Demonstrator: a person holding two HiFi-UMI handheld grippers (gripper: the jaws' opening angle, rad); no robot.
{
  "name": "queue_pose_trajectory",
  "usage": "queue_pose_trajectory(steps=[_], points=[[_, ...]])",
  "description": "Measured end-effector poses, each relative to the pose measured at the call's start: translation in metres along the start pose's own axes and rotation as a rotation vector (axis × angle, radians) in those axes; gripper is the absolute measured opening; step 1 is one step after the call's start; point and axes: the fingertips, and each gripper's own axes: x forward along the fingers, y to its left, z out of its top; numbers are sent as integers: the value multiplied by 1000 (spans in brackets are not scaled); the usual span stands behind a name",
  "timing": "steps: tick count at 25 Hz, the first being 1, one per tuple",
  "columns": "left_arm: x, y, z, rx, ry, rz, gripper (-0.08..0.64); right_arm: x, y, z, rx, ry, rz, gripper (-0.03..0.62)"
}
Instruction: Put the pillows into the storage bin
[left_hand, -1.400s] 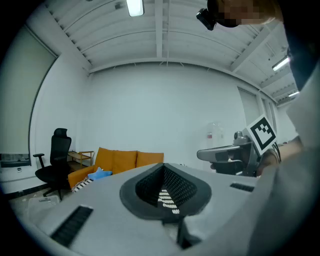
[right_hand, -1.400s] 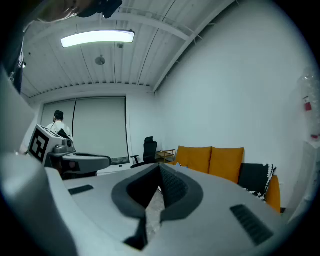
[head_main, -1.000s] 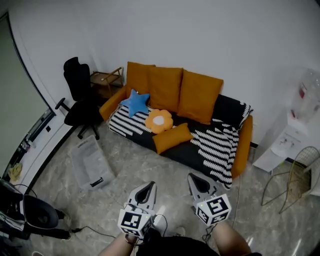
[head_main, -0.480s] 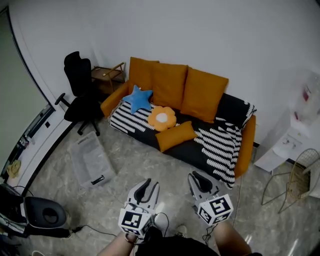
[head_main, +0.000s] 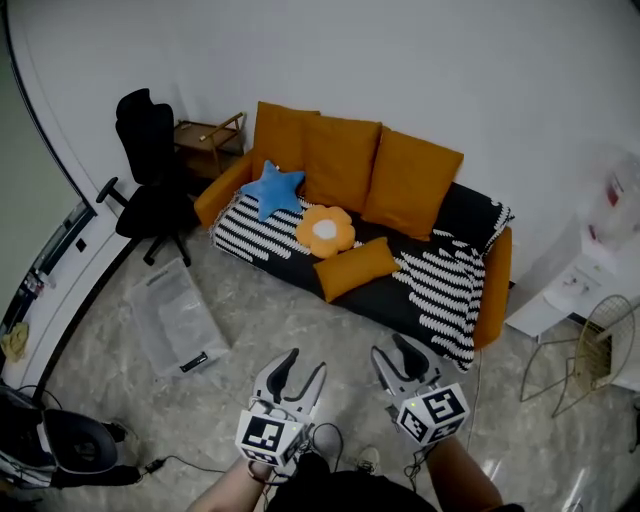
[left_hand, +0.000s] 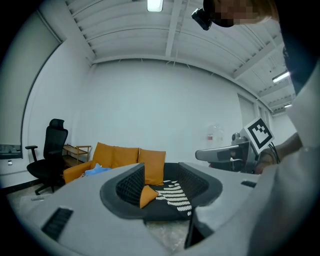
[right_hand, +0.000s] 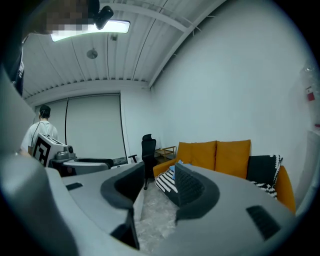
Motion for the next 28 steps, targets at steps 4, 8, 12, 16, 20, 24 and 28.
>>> queue_pose_trajectory(steps=[4, 8, 12, 16, 20, 24, 28], points=[[-2, 38, 3, -15, -6, -18, 203, 30, 15, 2, 11, 6, -24, 199], [-4, 73, 7, -11, -25, -34, 210, 56, 31, 6, 0, 5, -41, 201], [-5, 99, 7, -20, -2, -35, 216, 79, 41, 9, -6, 7, -43, 202], [4, 109, 3, -29, -9, -34, 216, 97, 36, 9, 4, 16, -40, 206], [24, 118, -3, -16, 8, -13, 216, 120, 15, 7, 24, 16, -18, 210], [55, 129, -2, -15, 24, 40, 216, 149, -14, 5, 42, 23, 36, 212], [95, 129, 5, -3, 44, 86, 216, 174, -55, 13, 55, 24, 91, 216]])
